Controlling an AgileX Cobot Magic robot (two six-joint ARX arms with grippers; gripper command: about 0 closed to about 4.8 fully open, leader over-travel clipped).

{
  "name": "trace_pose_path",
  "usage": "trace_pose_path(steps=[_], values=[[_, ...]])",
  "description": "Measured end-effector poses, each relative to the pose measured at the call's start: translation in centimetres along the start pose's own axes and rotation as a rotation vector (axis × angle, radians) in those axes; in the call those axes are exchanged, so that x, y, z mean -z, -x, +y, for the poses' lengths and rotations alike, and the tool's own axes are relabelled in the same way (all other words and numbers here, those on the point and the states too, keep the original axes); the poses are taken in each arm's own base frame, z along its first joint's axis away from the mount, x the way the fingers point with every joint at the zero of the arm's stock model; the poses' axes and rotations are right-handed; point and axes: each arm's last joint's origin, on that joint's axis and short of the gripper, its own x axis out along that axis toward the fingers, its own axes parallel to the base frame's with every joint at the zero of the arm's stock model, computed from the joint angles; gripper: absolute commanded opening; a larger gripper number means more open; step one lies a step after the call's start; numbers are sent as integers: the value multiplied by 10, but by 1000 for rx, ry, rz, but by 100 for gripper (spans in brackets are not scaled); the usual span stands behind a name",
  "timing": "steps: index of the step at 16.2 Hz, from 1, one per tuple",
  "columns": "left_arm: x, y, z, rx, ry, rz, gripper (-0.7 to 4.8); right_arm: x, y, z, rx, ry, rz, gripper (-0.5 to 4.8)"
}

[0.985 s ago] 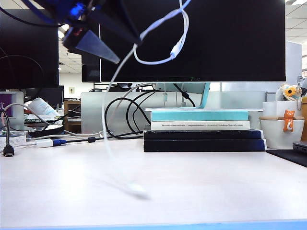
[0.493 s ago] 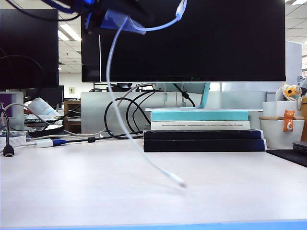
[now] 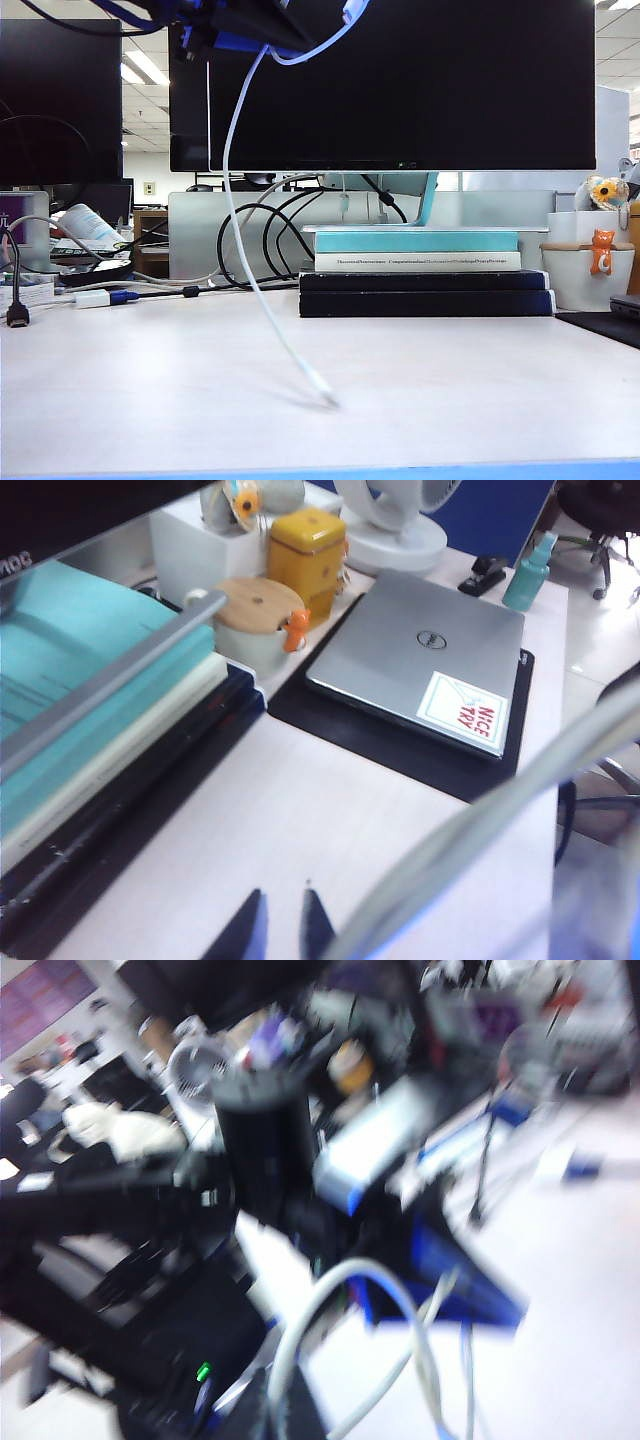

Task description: Unfold the white charging cable into a straight cable.

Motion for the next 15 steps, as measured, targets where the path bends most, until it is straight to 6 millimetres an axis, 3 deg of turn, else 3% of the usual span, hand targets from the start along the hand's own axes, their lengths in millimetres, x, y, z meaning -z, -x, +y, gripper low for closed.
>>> trace_pose_path(steps=[2,3,4,11,15], values=[[1,0,0,3,5,8,204,-9,4,10,-5,57,-37,-8],[2,-1,0,4,10,15,296,-15,7,15,7,84,-61,-8],[2,-1,-1,34,15,14,314,-19,9,18,34,118,-95,-8],[6,-1,-3,109,66,37,313,-33,11,23,75,249,-224,-8],[6,0,-8,267,80,24,313,-40,13,26,129,349,-312,-8]])
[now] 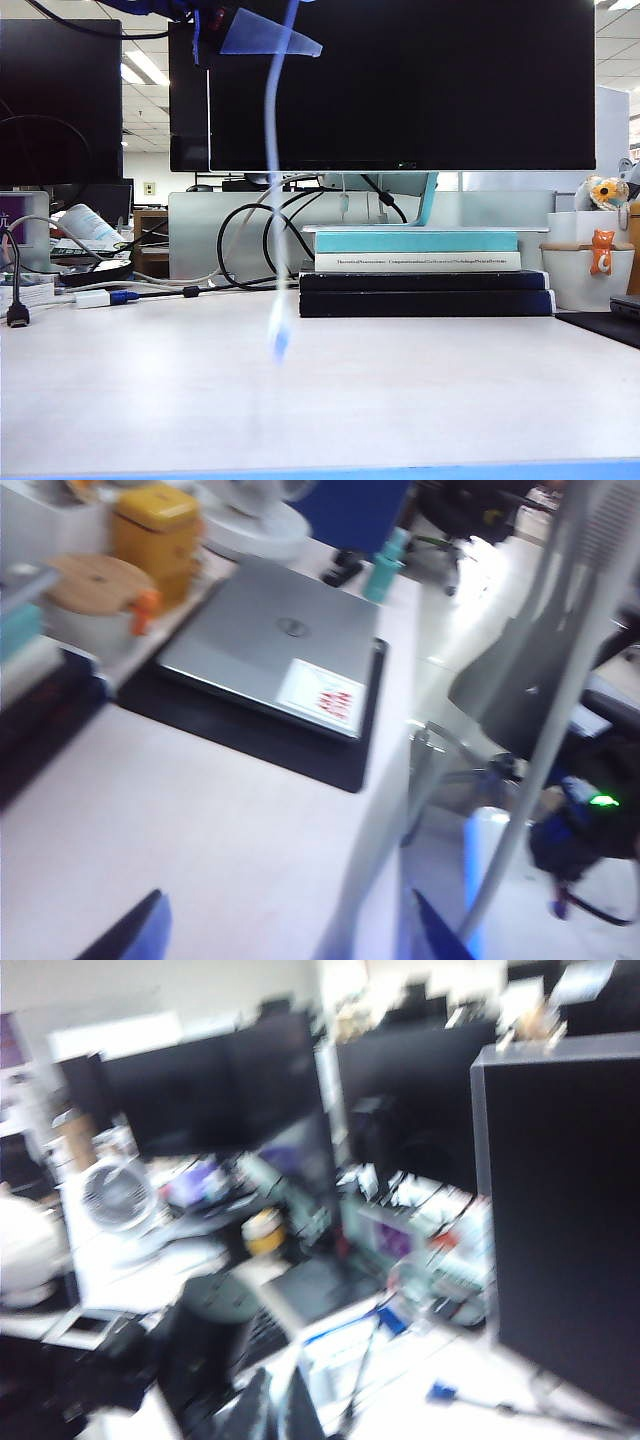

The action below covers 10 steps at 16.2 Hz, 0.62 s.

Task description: Unfold the white charging cable into a straight cable.

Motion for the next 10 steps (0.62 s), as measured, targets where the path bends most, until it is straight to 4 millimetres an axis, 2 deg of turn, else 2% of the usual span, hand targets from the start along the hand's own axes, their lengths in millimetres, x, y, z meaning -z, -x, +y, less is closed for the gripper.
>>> trace_pose_path(steps=[6,7,10], values=[[4,0,-1,18,33,25,326,1,0,-2,55,56,-2,-8],[5,0,-1,23,36,34,479,0,0,-2,77,75,-9,-8],[5,0,-3,75,52,32,479,-2,0,-3,130,112,-42,-8]])
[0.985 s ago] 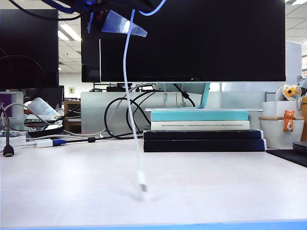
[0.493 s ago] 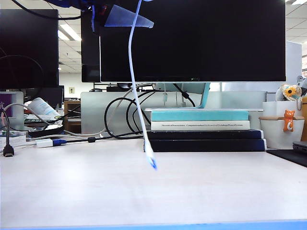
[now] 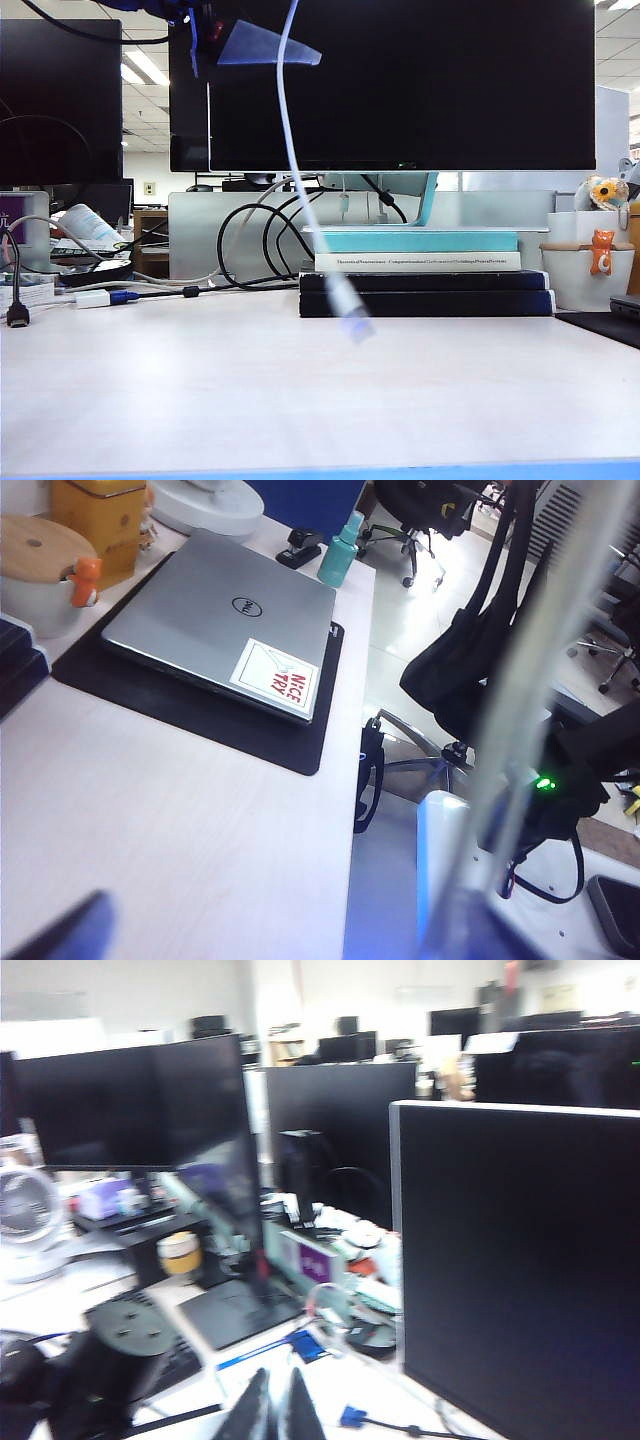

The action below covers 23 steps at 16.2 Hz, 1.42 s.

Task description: Unfold the white charging cable into a straight cable.

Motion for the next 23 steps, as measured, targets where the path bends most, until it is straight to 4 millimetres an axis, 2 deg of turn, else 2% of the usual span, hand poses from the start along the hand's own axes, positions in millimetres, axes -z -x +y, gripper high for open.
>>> trace_pose_path(steps=[6,8,10,13,17,23], values=[[-1,0,-3,97,44,-16,479,-2,0,0,10,71,-17,-8],[1,0,-2,78,77,4,479,-4,0,0,6,102,-44,-8],[6,-1,2,-39,118,41,479,-15,2,3,21,149,-120,-8],[-3,0,7,-198,54,-23,479,-5,0,1,-1,84,-42,-8],[-34,10,-3,-203,-57,-226,479,13,1,-1,0,-23,123,-8],[-42,9,-5,-211,-113,-287,479,18,2,7,-250,-178,198,-8]])
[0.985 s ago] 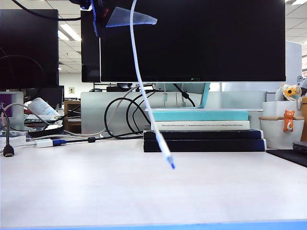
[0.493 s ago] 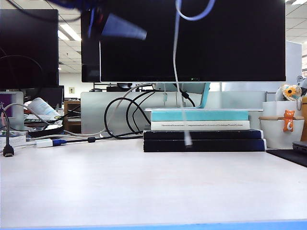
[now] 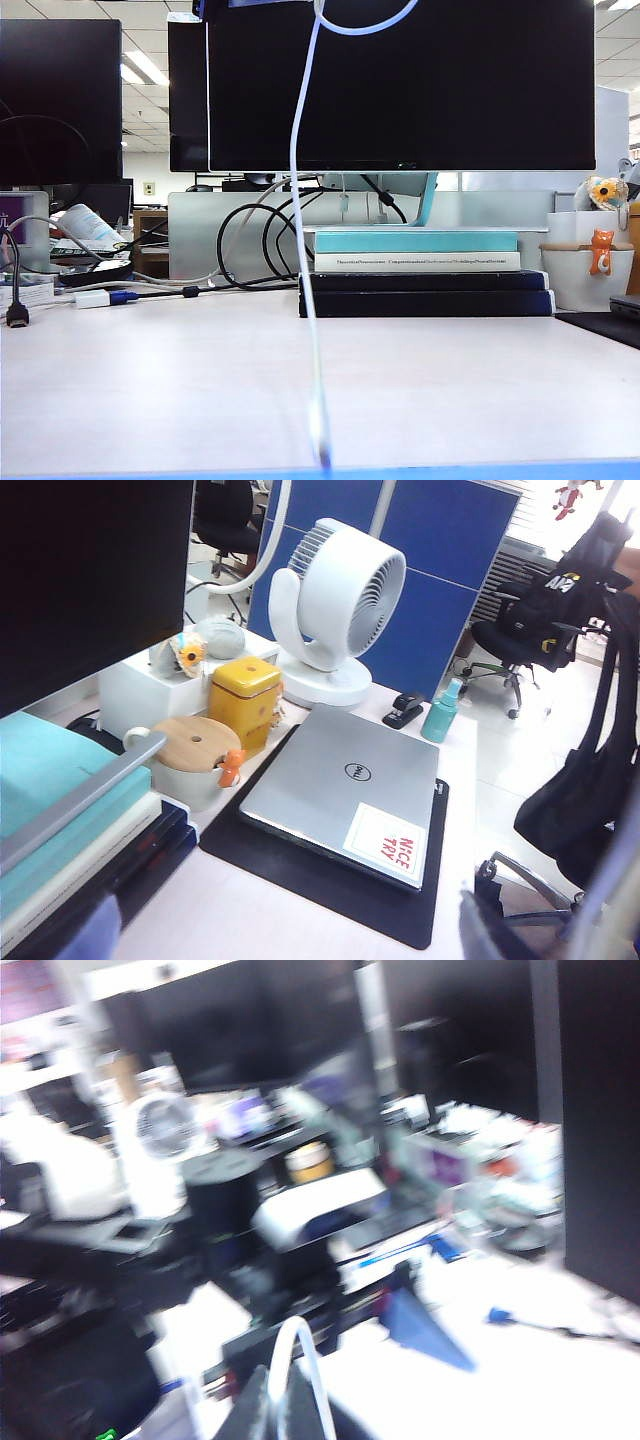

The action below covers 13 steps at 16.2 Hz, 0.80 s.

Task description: Unfold the white charging cable into a straight cable.

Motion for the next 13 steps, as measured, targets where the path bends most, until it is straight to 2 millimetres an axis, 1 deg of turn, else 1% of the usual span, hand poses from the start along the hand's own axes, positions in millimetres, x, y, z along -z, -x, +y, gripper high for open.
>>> trace_pose_path(steps=[2,4,5,6,7,8,9,10,11,12,13], values=[[0,-5,-6,36,-6,1,479,3,0,0,-1,-29,19,-8],[-1,-13,-20,166,-34,-7,479,3,0,0,0,-39,20,-8],[-3,-19,-32,258,-60,-19,479,3,0,-1,1,-43,22,-8],[-3,-22,-39,298,-75,-26,479,4,0,-1,-2,-50,28,-8],[-4,-23,-40,303,-81,-32,479,7,0,0,-19,-82,56,-8],[-4,-23,-39,288,-69,-32,454,10,0,0,-32,-102,77,-8],[-4,-23,-39,281,-58,-32,369,14,1,0,-56,-116,109,-8],[-4,-23,-39,282,-59,-32,357,14,1,0,-57,-113,109,-8],[-4,-23,-39,287,-55,-30,311,14,1,0,-57,-112,109,-8],[-4,-24,-41,295,-55,-29,234,14,1,0,-57,-111,109,-8],[-3,-26,-45,309,-60,-28,235,14,1,1,-77,-112,111,-8]])
